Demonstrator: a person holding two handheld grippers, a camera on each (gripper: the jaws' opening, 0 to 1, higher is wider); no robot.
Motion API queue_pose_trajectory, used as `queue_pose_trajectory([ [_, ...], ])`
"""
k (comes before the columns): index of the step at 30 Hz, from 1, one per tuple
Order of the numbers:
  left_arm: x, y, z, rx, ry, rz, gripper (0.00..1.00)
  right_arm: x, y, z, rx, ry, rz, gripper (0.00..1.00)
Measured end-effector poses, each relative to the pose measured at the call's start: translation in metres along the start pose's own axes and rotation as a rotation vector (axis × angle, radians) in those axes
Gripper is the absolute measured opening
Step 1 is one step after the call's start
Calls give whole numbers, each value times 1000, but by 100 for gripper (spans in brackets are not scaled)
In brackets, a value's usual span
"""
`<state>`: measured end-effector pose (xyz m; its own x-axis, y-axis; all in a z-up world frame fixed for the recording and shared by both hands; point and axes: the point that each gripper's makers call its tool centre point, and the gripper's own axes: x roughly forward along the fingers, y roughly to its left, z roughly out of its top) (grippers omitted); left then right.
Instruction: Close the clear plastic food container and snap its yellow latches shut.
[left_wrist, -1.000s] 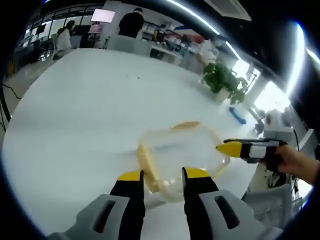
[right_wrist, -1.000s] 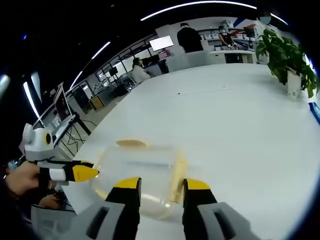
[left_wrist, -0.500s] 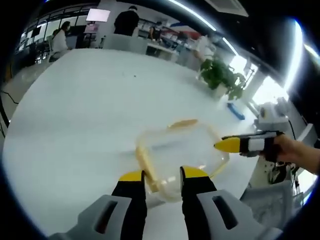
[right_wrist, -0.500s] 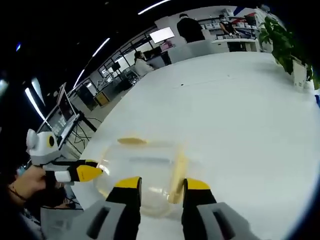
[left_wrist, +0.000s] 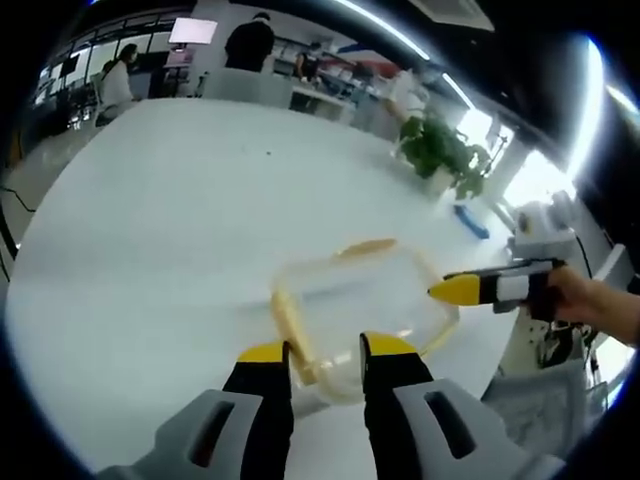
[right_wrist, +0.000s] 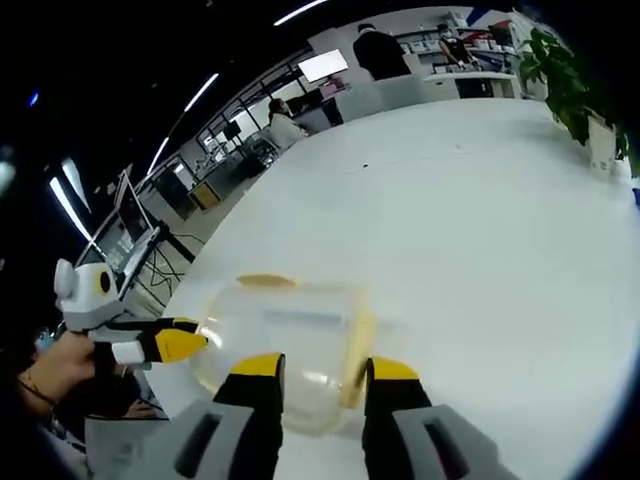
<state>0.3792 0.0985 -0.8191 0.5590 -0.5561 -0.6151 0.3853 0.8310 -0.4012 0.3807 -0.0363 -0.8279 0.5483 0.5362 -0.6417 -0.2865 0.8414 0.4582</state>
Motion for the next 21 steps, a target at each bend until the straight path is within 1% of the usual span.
queue_pose_trajectory([
  [5,0,2,2,2,-16,5,24,-1,1,2,10,-38,-11,29],
  [11,0,1,4,22,-11,-2,25,0,1,4,18,-42,-25,30],
  [14,0,2,5,19,-15,-1,25,-1,-1,5,25,-51,-17,31],
  [16,1,2,5,28,-15,0,26,0,0,6,15,-57,-10,31],
  [17,1,2,7,64,-19,-1,26,-1,0,7,-11,-70,-8,32],
  [19,1,1,8,86,-20,-4,27,-2,3,7,-40,-79,-12,32],
  [20,1,1,8,87,-20,-5,27,-2,2,8,-52,-82,-14,32],
  [21,1,2,10,80,-24,-2,30,-3,3,8,-57,-78,-12,32],
])
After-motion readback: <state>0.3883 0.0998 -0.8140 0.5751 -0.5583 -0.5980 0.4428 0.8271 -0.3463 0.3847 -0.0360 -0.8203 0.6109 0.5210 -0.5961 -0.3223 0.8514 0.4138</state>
